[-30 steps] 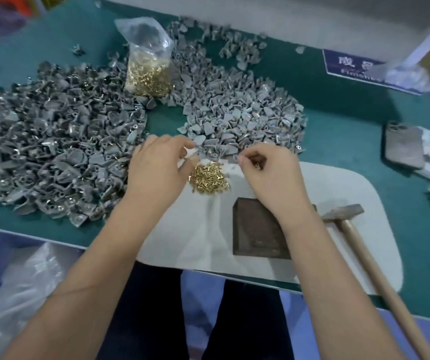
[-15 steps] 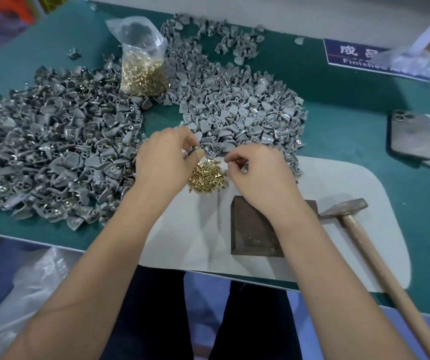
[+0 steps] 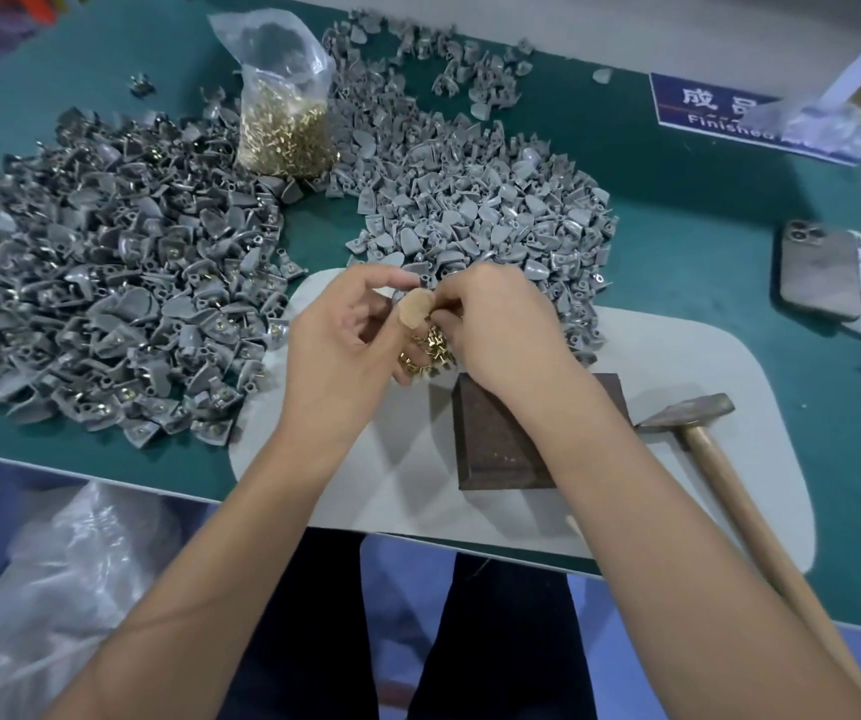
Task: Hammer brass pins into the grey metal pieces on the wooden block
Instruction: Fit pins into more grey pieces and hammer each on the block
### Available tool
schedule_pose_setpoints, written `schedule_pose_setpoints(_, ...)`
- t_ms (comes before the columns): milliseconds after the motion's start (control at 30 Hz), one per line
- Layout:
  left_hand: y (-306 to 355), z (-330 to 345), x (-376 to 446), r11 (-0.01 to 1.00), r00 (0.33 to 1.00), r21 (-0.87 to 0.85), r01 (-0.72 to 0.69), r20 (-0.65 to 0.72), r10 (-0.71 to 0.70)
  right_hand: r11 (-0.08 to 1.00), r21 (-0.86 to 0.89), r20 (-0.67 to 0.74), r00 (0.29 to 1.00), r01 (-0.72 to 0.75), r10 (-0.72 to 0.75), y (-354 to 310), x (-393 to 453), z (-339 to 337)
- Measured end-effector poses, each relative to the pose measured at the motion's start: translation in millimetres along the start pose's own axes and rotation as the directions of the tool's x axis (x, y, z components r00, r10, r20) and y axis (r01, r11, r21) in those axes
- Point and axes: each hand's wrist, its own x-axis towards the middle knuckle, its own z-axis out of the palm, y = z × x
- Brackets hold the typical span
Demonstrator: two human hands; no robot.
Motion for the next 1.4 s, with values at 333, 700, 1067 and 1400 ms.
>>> schedule_pose_setpoints(333,2,-4,-1,0.965,0.986,0.206,-0.165,0.007,0.167,0.983,0.178,-0.068,0.996,-0.044,0.056,2,-5,4)
schedule_pose_setpoints(700,27,4,-16,0.981,0.982,0.147,-0.127,0.159,0.103,0.749,0.661,-0.355,0.902,0.055,0.247,41,-56,-25)
schedule_pose_setpoints(1067,34,29,-39,0.998,0.946,0.065,-0.025,0.324,0.002,0.805,0.594,-0.380,0.885,0.009,0.270,58,-101,-14)
schedule_pose_setpoints(1400,39,27,-57,0.604,0.855,0.614,-0.508,0.445,0.267,0.744,0.664,-0.297,0.939,0.073,0.173,42,-136,-39)
